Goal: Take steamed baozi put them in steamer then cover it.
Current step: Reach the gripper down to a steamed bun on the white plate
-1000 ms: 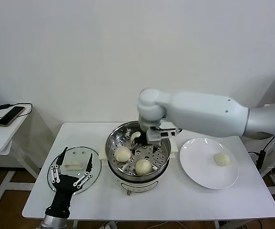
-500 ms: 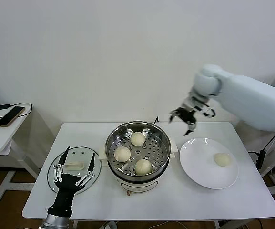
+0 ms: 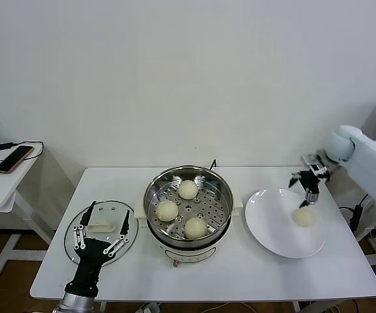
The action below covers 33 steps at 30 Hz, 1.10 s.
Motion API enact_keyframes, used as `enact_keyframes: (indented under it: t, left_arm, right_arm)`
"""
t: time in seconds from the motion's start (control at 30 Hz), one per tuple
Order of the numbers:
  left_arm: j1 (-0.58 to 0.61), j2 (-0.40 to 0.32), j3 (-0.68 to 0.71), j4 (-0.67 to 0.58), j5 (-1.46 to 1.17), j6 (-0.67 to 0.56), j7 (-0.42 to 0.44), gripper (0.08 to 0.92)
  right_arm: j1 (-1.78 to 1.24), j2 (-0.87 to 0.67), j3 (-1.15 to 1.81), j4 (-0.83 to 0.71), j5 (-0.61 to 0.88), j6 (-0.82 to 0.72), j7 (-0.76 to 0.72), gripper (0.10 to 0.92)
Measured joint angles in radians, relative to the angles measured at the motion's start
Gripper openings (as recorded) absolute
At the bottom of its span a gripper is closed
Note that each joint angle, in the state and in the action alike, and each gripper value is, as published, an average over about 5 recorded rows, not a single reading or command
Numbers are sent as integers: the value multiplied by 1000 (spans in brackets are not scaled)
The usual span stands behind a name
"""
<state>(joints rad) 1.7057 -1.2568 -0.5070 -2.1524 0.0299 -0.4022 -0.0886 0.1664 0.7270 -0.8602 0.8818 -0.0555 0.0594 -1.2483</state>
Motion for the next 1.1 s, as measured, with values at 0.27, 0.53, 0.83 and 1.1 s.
enact_keyframes:
  t: [0.27,0.53,0.83,1.1]
  left_arm:
    - [5,0,-5,2,0,-2,0,823]
    - [2,0,-11,2,-1,-1,-1,823]
    - [3,0,-12,3,-1,-2,-1,823]
    - [0,2,-12,3,-1,-2,-1,823]
  right_arm:
    - [-99,14,82,-81,-50,-15,33,823]
    - [-141,38,121,-129,-64,-22,64,823]
    - [-157,53,134,-156,-73,-29,68,786]
    - [-139,35,123,-142,-64,-41,50,662]
